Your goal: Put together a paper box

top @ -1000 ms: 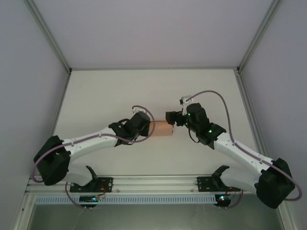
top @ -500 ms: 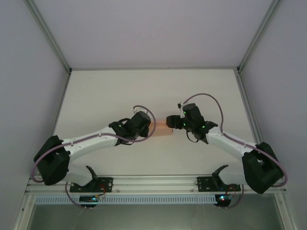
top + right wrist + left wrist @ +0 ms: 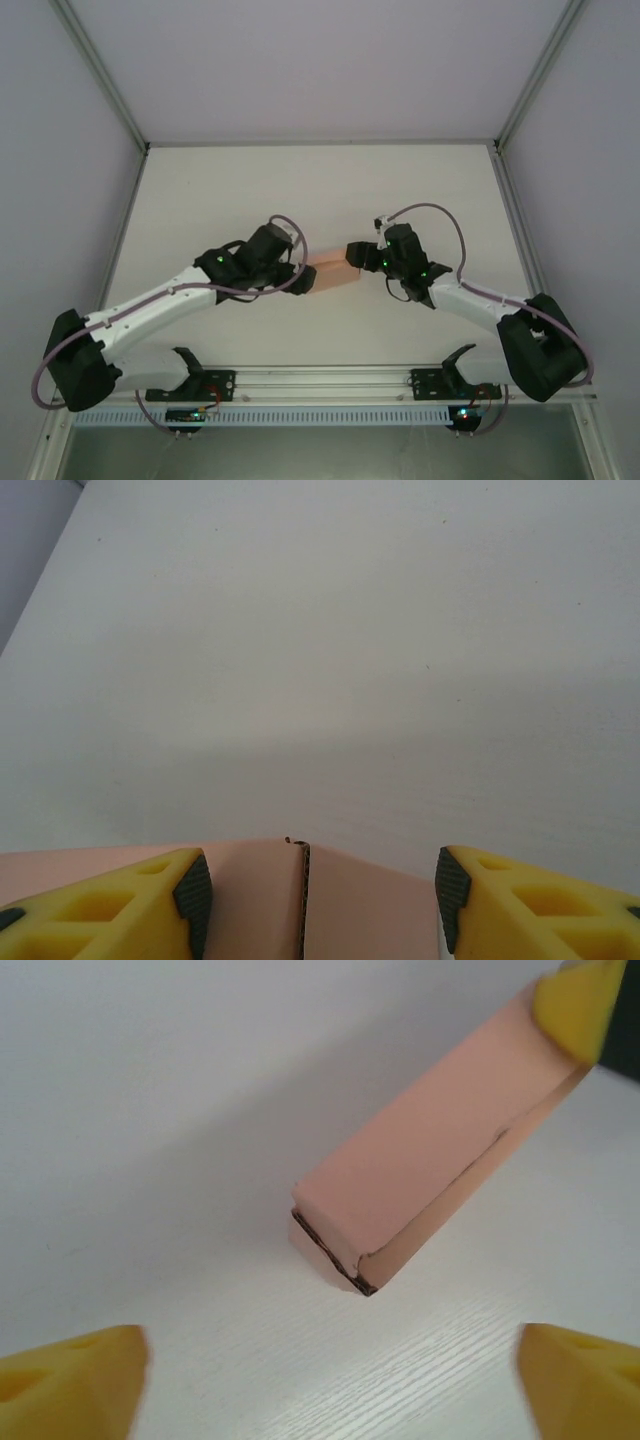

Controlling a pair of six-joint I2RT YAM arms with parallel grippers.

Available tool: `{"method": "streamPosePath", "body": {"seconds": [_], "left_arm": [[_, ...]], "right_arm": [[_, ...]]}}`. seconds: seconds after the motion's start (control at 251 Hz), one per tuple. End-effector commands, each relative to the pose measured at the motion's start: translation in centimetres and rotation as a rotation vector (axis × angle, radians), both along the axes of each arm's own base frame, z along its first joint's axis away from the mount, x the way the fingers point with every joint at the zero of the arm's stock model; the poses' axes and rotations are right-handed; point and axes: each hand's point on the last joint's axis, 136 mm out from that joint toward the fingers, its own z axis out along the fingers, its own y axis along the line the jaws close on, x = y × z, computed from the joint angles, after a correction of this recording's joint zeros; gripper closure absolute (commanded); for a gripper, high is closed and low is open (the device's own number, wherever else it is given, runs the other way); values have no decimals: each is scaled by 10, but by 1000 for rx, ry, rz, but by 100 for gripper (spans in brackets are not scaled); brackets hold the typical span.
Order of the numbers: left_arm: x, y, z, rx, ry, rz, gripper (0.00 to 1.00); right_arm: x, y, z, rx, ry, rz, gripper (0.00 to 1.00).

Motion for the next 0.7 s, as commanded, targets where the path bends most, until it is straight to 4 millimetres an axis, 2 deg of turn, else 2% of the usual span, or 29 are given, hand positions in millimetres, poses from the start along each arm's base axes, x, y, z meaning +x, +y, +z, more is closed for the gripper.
{"method": "streamPosePath", "body": {"seconds": [0.0,0.192,0.299,0.407,0.531,0.611,0.698], "left_arm": [[7,6,17,-80,23,35,0],[32,8,16,-204,51,99,0],[32,1,1,-264,103,88,0],[25,-6,-22,-307,189,74,0],[16,-6,-52,-346,269,93,8],[12,-2,-72,-368,316,129,17],[9,7,-93,-368,370,187,31]], "right_arm": [[-31,-19,-62,-110,189,-4,38],[-31,-21,-65,-109,193,-8,38],[-33,-21,-66,-101,201,-12,38],[-34,-22,-68,-96,203,-12,38],[-36,-24,-71,-100,212,-17,38],[-40,-25,-76,-97,227,-14,38],[-46,-29,-83,-98,247,-17,38]]}}
